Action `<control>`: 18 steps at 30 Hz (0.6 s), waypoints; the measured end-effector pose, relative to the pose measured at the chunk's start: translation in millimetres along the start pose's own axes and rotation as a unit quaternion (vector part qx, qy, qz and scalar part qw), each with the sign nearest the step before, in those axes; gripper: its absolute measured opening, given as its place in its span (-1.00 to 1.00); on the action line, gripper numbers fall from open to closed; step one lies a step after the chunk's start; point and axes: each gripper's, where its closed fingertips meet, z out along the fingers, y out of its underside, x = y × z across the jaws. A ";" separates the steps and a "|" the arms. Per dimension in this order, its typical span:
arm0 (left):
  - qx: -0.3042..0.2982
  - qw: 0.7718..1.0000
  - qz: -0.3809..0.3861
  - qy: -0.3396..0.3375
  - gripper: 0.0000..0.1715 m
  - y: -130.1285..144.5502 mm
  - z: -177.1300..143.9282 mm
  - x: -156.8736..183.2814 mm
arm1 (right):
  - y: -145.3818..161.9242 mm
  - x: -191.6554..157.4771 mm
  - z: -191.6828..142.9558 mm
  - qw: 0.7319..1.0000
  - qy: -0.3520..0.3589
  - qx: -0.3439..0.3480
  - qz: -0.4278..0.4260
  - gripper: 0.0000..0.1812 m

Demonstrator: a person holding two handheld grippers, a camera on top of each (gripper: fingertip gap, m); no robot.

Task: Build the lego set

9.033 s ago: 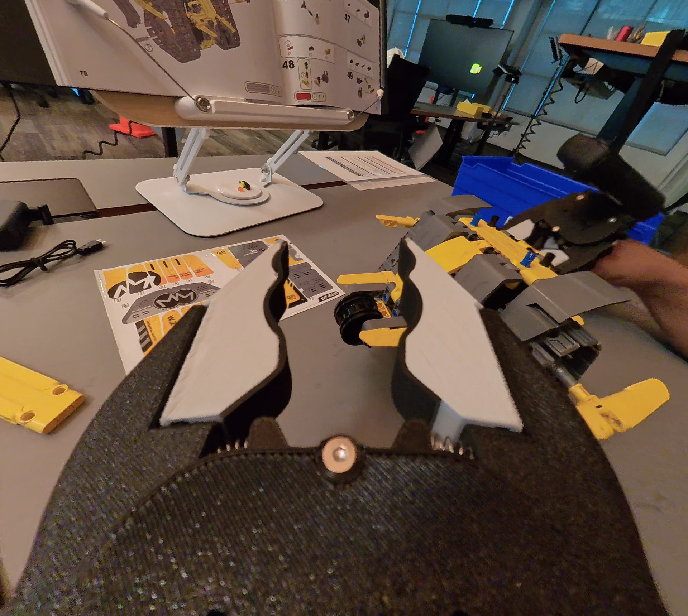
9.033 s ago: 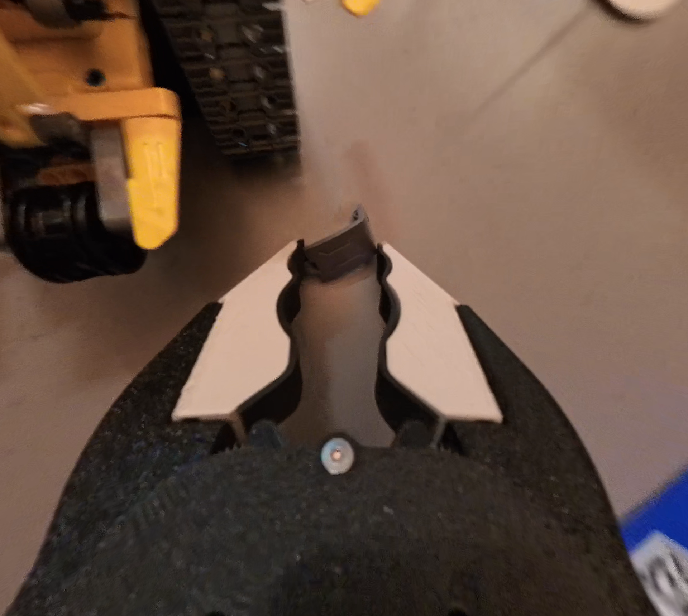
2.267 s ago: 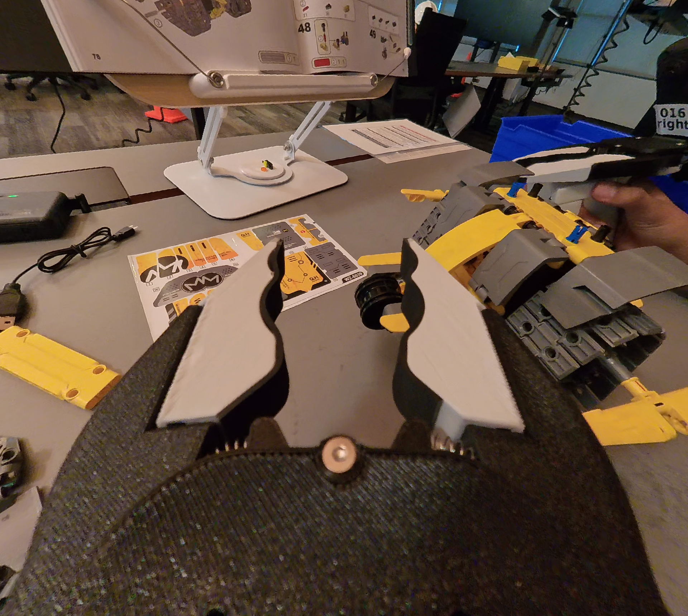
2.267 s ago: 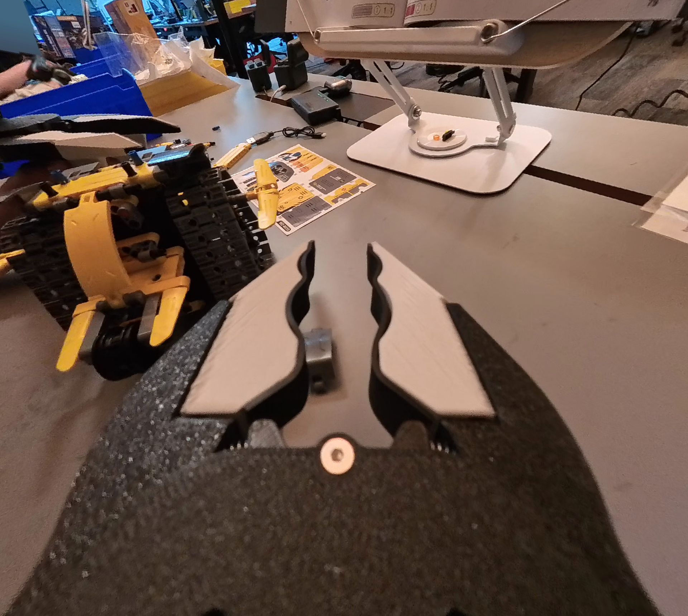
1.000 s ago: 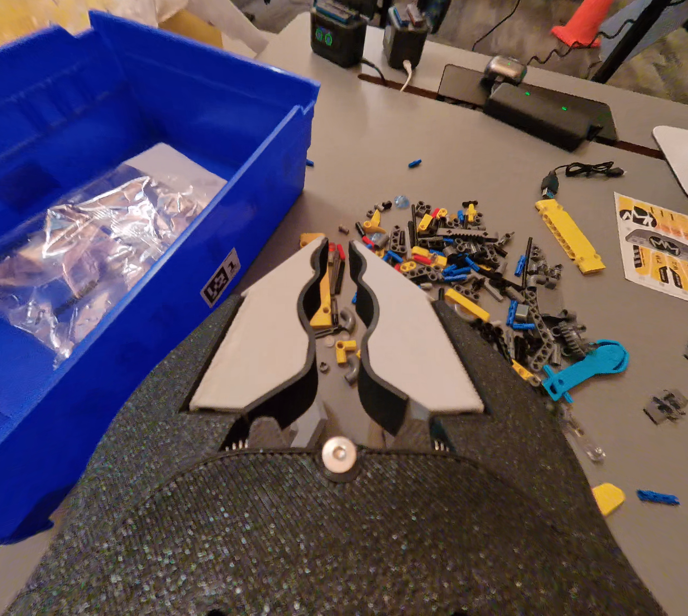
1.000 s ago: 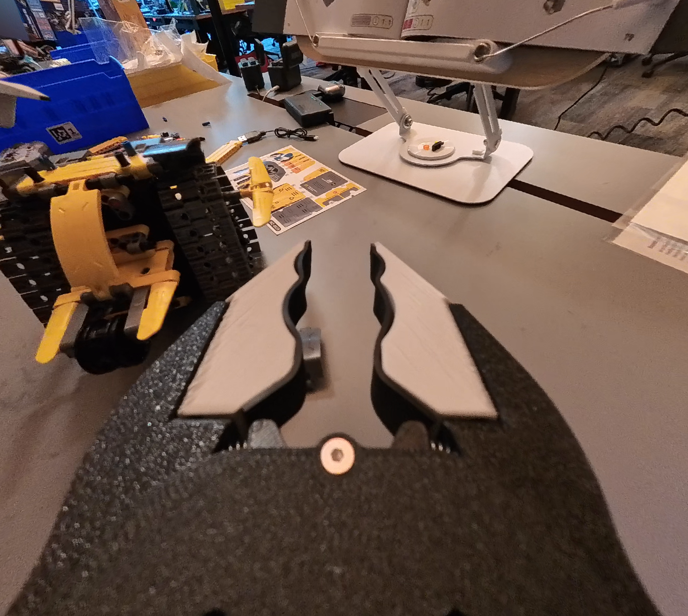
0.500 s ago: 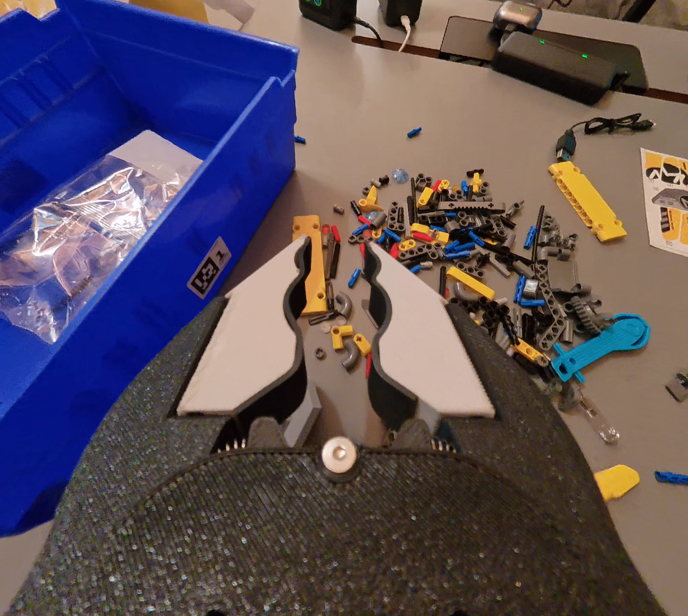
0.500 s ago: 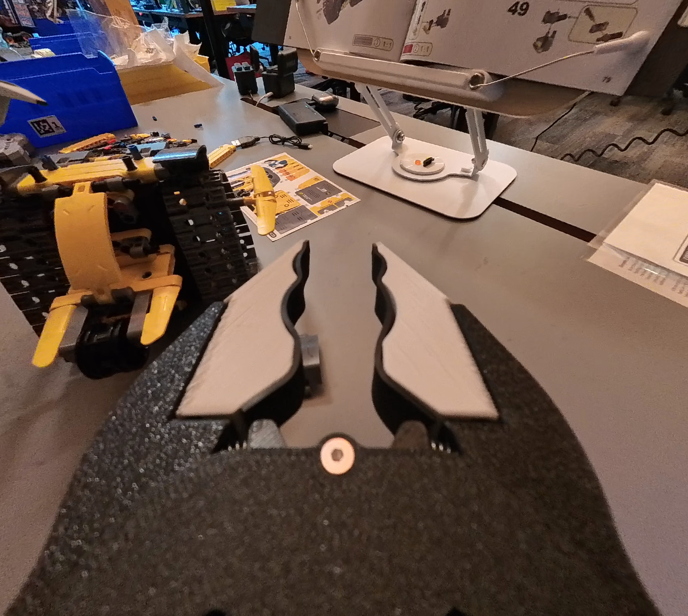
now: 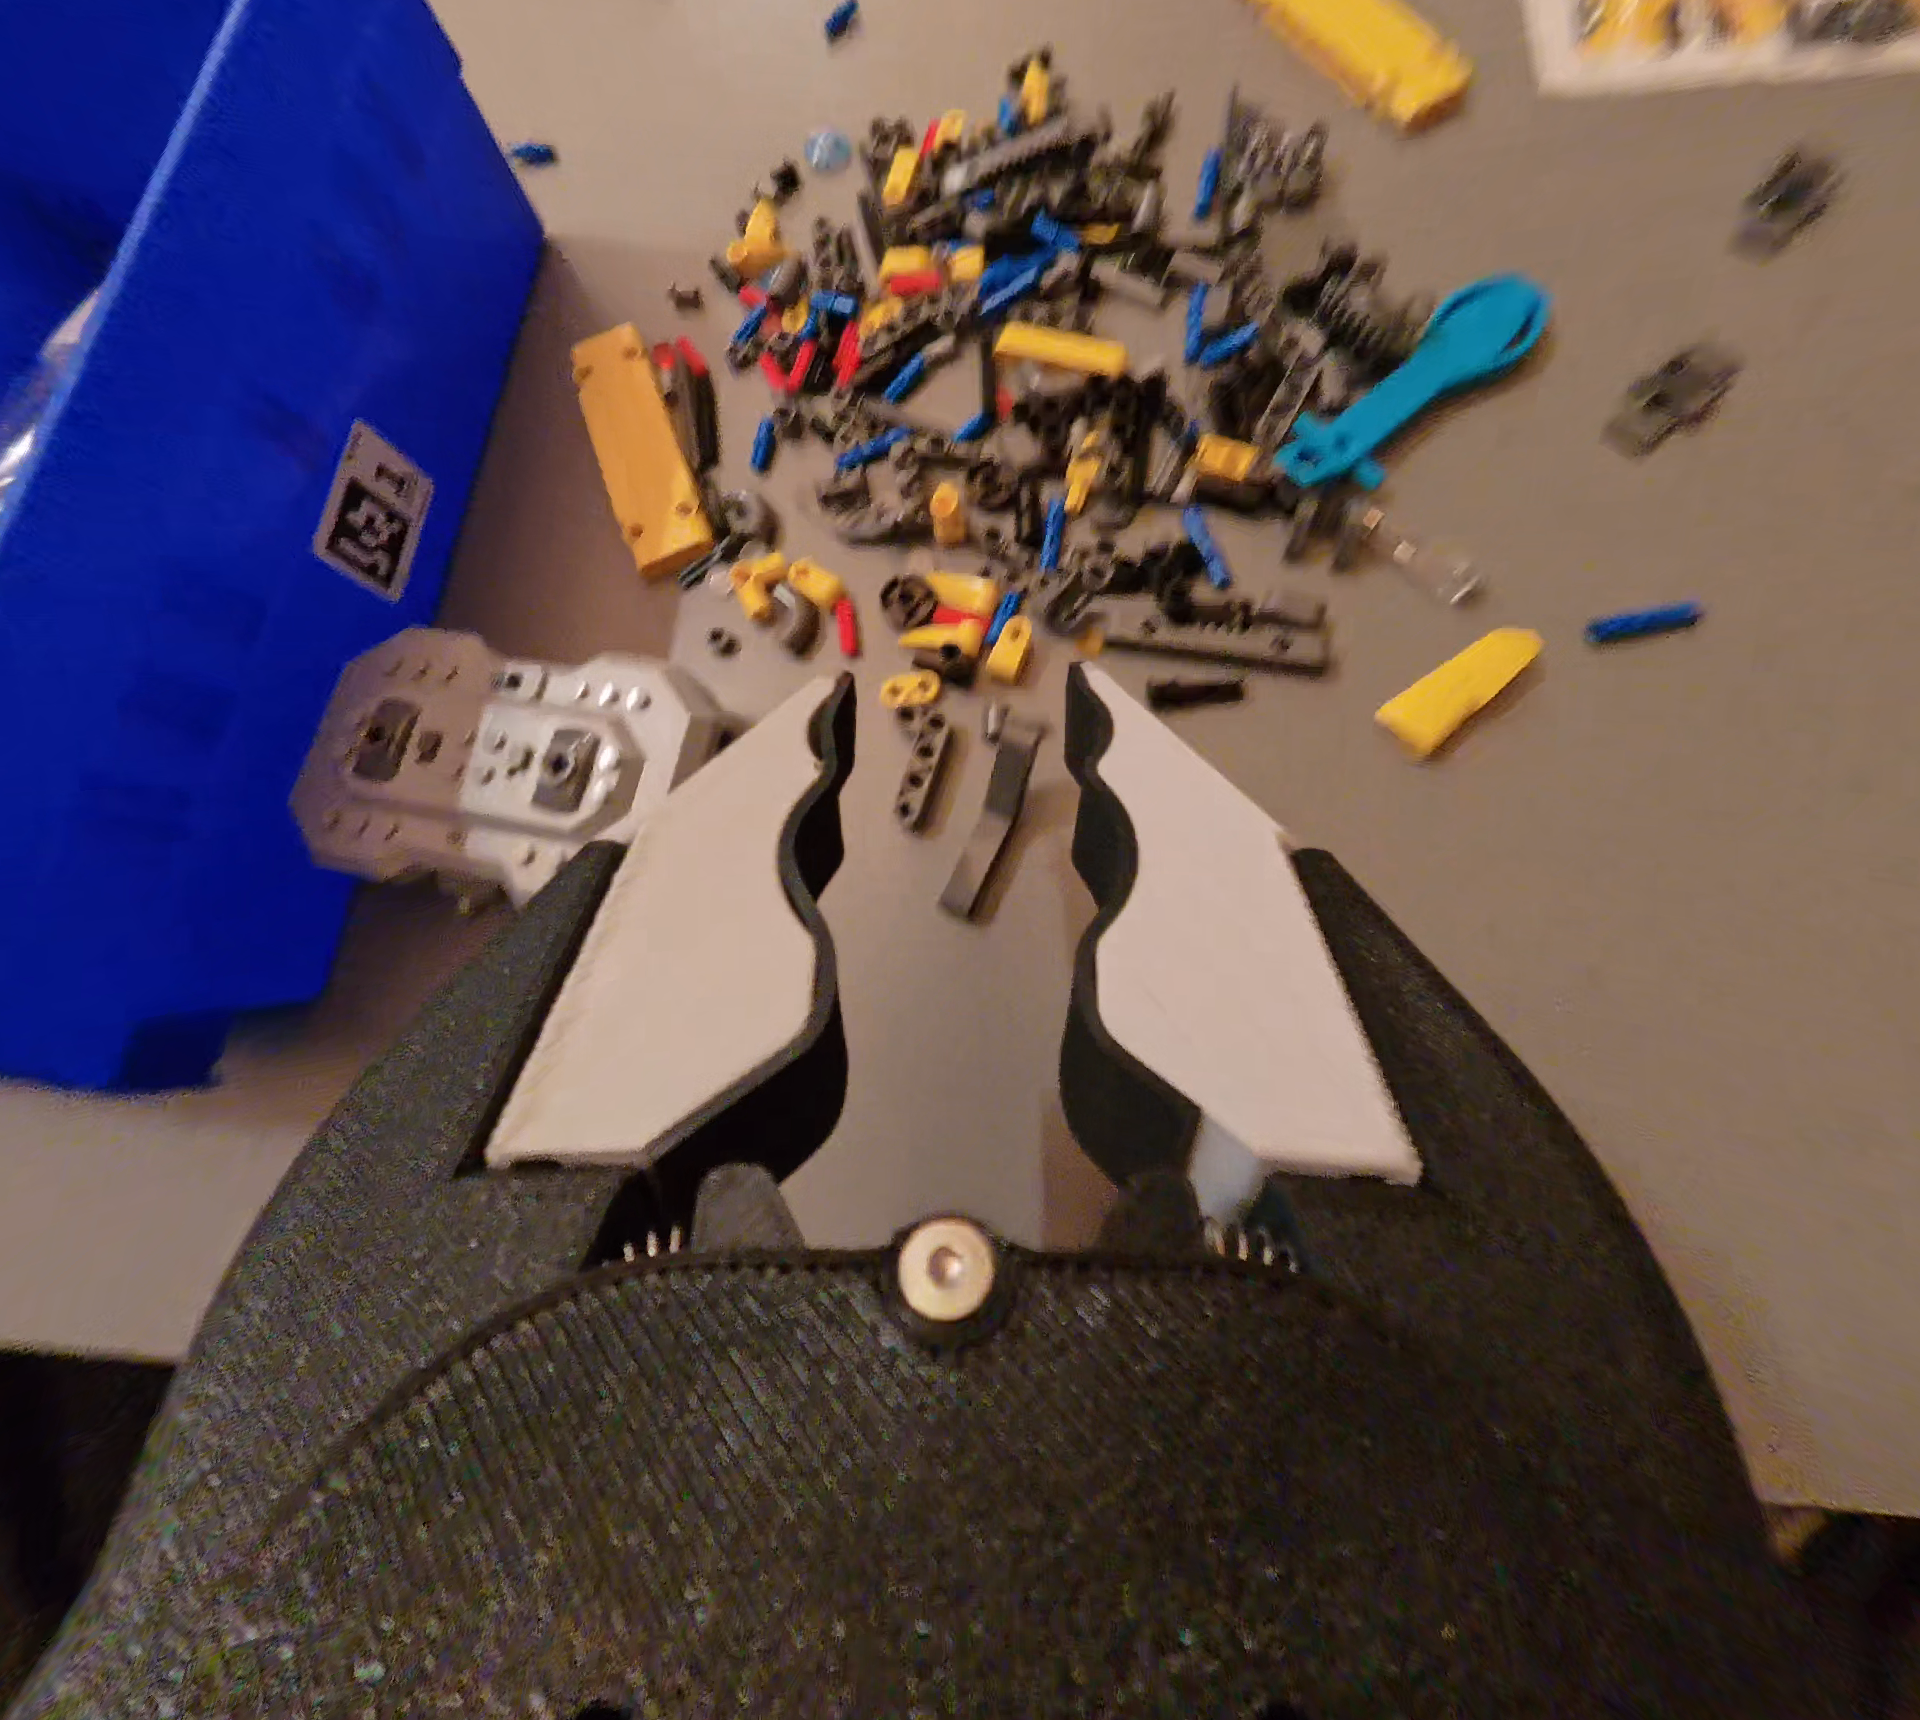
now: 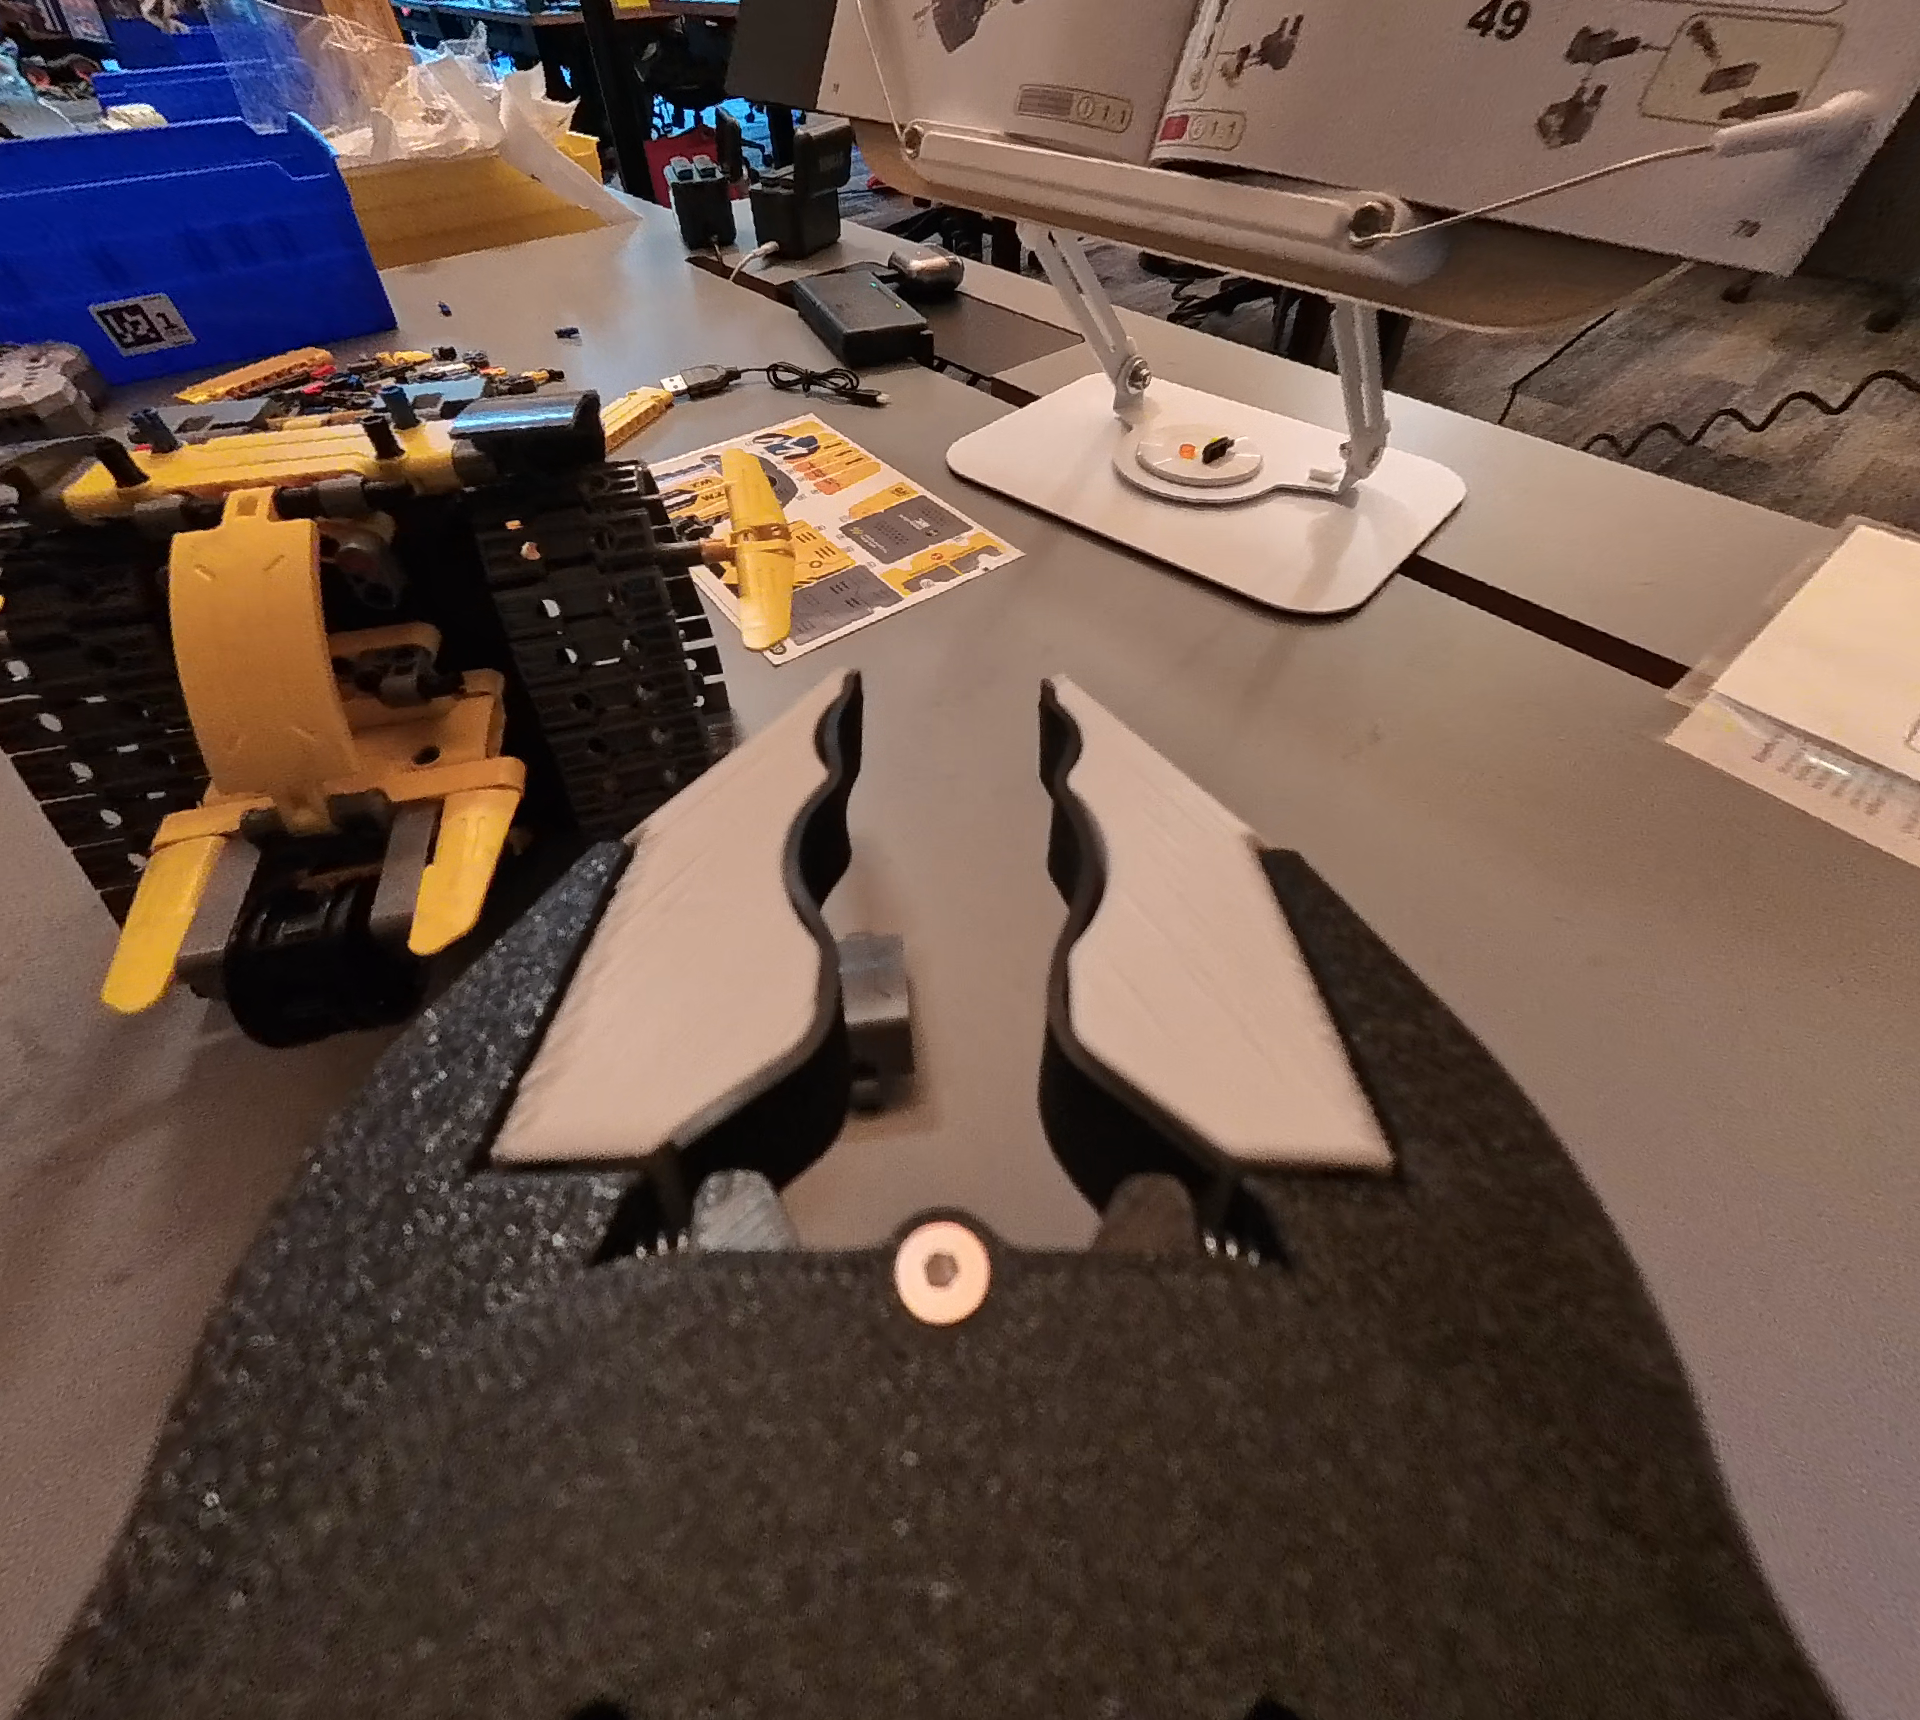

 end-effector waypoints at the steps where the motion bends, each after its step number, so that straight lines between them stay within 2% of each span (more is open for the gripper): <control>1: -0.006 1.000 0.014 -0.022 -0.54 6.7 -0.9 -4.5 | 0.8 -1.0 0.7 1.000 -0.001 -0.002 -0.001 -0.64; 3: 0.004 0.999 0.013 -0.048 -0.56 11.7 -3.8 -13.9 | 1.4 -3.0 1.7 1.000 -0.003 -0.004 -0.003 -0.64; 8: 0.007 0.998 -0.053 0.023 -0.56 17.6 -5.8 -0.2 | -3.7 -5.6 0.0 1.000 -0.001 0.003 -0.012 -0.63; 12: -0.025 1.000 -0.012 0.000 -0.57 31.3 1.1 2.1 | -8.8 -7.0 -2.4 1.000 0.000 0.011 -0.015 -0.63; 18: -0.040 0.999 0.018 -0.009 -0.75 38.5 19.6 8.2 | -11.8 -9.1 -3.6 1.000 -0.001 0.015 -0.019 -0.63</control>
